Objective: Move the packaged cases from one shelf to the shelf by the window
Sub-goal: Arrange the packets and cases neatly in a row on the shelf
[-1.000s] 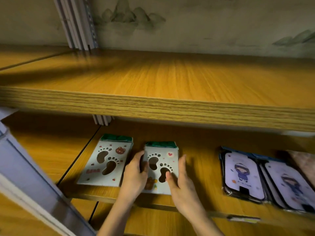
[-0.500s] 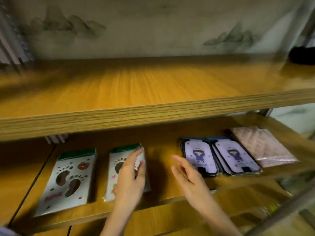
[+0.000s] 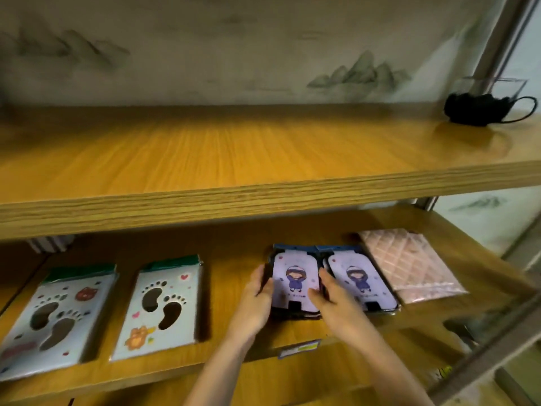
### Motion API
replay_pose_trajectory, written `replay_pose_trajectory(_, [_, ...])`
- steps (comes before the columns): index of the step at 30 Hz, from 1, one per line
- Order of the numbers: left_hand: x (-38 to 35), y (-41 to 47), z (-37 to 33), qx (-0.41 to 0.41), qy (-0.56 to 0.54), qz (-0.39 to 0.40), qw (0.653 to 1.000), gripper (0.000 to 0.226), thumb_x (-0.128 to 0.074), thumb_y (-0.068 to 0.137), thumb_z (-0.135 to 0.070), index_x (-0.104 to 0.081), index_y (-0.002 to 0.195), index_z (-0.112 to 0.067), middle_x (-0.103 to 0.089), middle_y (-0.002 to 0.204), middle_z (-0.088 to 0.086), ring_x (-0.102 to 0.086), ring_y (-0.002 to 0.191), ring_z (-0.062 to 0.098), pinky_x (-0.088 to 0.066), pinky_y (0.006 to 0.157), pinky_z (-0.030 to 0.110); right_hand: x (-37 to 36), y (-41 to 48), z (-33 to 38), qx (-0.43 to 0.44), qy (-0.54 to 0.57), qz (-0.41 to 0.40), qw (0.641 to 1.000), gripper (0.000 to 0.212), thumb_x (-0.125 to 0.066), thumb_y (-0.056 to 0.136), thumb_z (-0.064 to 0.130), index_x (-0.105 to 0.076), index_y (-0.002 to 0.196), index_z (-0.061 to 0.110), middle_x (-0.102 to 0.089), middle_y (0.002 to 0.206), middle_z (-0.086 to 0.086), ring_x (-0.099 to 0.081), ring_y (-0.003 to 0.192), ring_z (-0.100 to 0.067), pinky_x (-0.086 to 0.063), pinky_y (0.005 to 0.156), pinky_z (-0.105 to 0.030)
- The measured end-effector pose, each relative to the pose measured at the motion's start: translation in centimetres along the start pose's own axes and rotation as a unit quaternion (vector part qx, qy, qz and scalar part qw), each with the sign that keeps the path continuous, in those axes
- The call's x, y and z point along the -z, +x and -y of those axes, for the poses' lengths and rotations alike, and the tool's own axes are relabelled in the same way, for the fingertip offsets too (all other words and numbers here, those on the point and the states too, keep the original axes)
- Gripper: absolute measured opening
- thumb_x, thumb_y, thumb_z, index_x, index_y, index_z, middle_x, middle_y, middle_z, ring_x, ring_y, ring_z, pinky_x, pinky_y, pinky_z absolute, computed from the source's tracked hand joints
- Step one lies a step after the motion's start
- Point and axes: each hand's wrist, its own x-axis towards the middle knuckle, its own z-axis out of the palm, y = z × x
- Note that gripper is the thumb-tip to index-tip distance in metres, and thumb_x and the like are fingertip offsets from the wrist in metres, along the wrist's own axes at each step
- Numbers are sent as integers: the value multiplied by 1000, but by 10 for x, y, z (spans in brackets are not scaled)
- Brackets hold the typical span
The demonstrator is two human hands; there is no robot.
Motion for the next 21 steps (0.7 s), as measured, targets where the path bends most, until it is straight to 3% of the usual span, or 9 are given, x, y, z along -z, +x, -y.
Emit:
replay_pose_trajectory(4, [-28, 2, 2, -11, -39, -30, 999, 47, -37, 96, -11, -30, 140, -26, -45, 139, -3, -44, 126, 14, -36, 108, 38, 11, 15, 7, -1, -5, 31, 999, 60, -41, 97, 27, -11, 149, 20, -18, 156, 2, -24, 141, -16, -24, 112, -32])
replay_pose_trajectory(10, [-37, -1, 6, 13, -76, -117, 990, 52, -40, 93, -2, -31, 141, -19, -44, 139, -2, -42, 127, 16, -37, 108, 39, 11, 24, -3, 16, -28, 78, 996, 62, -42, 97, 26, -8, 148, 21, -26, 153, 0, -32, 137, -17, -29, 110, -34])
replay_pose_trajectory(14, [-36, -2, 6, 12, -62, -105, 992, 51, -40, 93, -1, -33, 139, -20, -47, 135, -6, -43, 126, 13, -36, 109, 38, 6, 24, -6, 15, -2, 75, 997, 65, -45, 95, 24, -7, 148, 23, -19, 156, 1, -27, 140, -17, -25, 114, -37])
replay_pose_trajectory(17, [-30, -4, 7, 18, -54, -118, 991, 52, -39, 93, -1, -32, 140, -20, -43, 140, -4, -40, 130, 16, -35, 110, 41, -1, 26, -5, 20, 25, 76, 997, 61, -46, 95, 21, -14, 147, 25, -26, 154, 1, -30, 138, -16, -26, 114, -36])
replay_pose_trajectory(21, [-3, -8, 10, 37, -71, -132, 988, 50, -39, 92, 2, -35, 137, -20, -50, 133, 1, -51, 115, 14, -48, 90, 27, -23, 19, 4, 34, 55, 105, 992, 56, -44, 95, 16, -22, 145, 28, -23, 154, 4, -27, 139, -15, -25, 113, -35])
